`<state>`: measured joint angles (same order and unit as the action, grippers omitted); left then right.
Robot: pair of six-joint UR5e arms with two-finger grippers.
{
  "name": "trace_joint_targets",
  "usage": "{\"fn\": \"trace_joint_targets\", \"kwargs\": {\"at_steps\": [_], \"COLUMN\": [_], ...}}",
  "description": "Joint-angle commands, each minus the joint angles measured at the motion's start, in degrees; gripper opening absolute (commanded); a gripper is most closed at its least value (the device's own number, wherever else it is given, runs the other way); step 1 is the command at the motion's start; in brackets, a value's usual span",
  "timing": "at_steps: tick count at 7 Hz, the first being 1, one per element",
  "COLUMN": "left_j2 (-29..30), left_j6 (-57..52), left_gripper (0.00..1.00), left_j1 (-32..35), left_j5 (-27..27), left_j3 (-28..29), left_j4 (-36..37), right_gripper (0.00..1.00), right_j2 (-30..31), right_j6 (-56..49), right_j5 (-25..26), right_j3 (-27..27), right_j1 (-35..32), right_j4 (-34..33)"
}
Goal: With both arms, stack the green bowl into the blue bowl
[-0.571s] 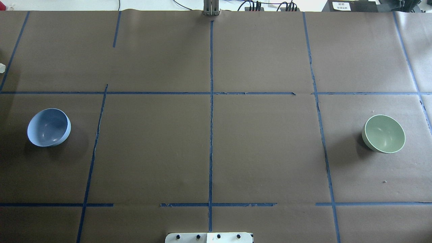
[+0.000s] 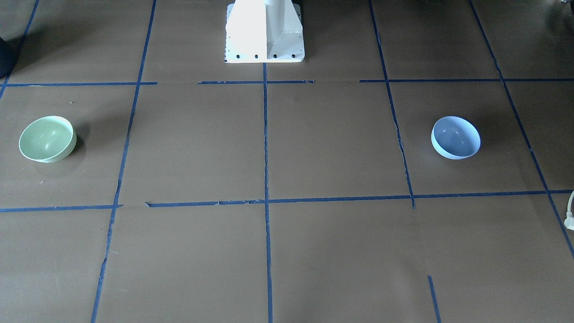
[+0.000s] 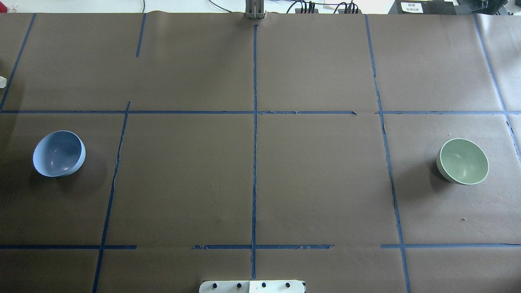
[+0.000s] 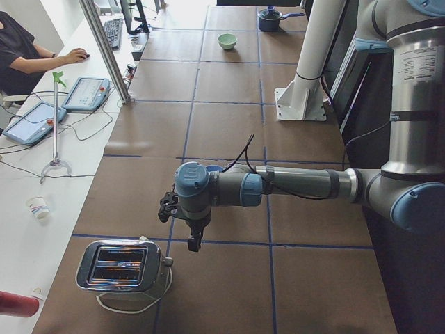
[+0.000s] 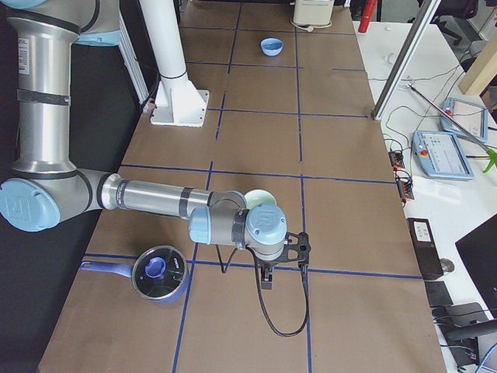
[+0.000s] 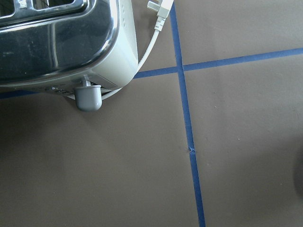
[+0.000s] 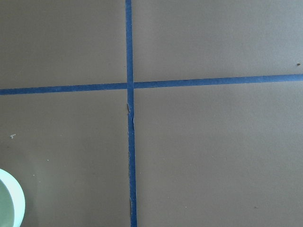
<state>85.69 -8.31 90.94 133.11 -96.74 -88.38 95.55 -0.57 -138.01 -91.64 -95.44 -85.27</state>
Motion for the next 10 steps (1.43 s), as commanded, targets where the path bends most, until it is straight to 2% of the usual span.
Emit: {"fn": "trace_joint_targets", "kwargs": {"at_steps": [1,6,7,8,10], "left_j2": [0.00,-0.79,-0.62,-0.61,-0.61], "left_j6": [0.05,0.05,5.96,14.90,40.17], "left_gripper": [1.00,1.00,1.00,1.00,1.00], "left_j1": [-0.06,-0.06,-0.59,-4.77,-16.62], "left_j5": [-0.57,0.04,0.30,2.31,2.42], "left_j3": [0.06,-0.20,-1.42,-3.79,-8.89], "left_j4": [-0.04,-0.57,-1.09,-4.40,-13.35], "right_gripper": [1.00,1.00,1.00,1.00,1.00], "right_j2": [0.16,0.08,0.08,0.08,0.08], "right_j6": [0.05,0.13,0.22,0.22,0.22], "right_j5": [-0.07,-0.16,-0.16,-0.16,-0.16], "right_j3": [-0.20,-0.20,-0.73,-0.99,-1.26], "right_j1": [0.00,0.00,0.00,0.00,0.00], "right_j4": [0.02,0.02,0.02,0.02,0.02]}}
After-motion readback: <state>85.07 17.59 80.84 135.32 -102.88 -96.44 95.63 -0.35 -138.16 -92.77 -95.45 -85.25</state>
